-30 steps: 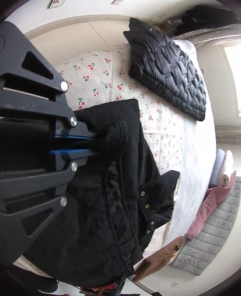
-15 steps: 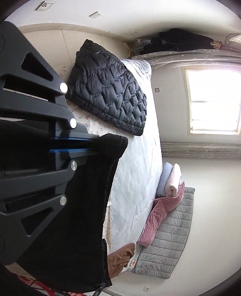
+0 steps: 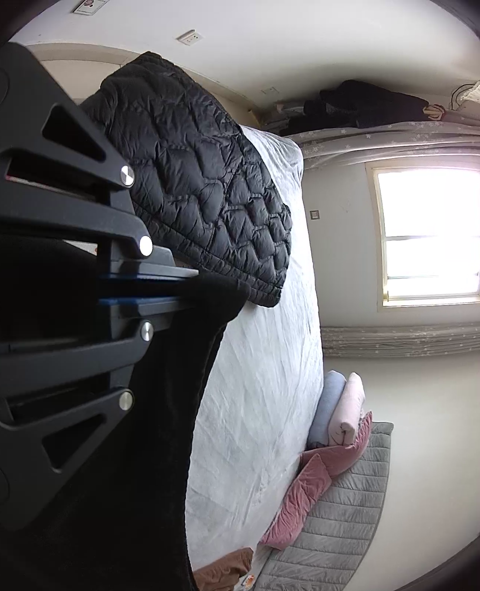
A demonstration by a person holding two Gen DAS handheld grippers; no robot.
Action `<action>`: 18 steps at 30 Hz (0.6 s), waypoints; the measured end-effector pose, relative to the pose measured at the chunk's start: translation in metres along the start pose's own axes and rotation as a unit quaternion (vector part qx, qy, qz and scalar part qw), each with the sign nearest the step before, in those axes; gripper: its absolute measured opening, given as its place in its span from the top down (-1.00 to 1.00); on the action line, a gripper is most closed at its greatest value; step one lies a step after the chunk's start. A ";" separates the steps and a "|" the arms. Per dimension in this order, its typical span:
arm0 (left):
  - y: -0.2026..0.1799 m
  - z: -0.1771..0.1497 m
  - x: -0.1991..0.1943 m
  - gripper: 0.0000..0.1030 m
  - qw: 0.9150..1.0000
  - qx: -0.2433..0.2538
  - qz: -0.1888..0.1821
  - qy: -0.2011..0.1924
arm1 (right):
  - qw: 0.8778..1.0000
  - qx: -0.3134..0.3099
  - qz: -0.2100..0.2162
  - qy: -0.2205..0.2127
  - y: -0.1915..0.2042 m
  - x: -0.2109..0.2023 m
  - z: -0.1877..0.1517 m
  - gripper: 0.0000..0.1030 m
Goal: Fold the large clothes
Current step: 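Lower the hem onto the coat with both grippers near the collar, then open both grippers to release the folded hem and pull back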
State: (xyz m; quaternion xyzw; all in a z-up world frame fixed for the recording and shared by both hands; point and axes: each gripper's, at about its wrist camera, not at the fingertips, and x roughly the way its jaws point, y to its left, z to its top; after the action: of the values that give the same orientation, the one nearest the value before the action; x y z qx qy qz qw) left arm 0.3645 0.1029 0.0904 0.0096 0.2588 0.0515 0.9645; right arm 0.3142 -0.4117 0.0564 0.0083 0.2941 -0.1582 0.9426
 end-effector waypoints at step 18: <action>-0.039 -0.028 0.012 -0.27 0.996 0.025 -0.035 0.082 | 0.993 0.008 0.065 0.099 0.012 0.002 -0.033 -0.28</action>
State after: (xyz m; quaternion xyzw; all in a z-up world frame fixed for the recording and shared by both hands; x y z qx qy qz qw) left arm 0.3642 0.0653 0.0588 0.0199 0.3382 0.0115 0.9408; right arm 0.3013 -0.3976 0.0266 0.0503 0.3832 -0.0971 0.9172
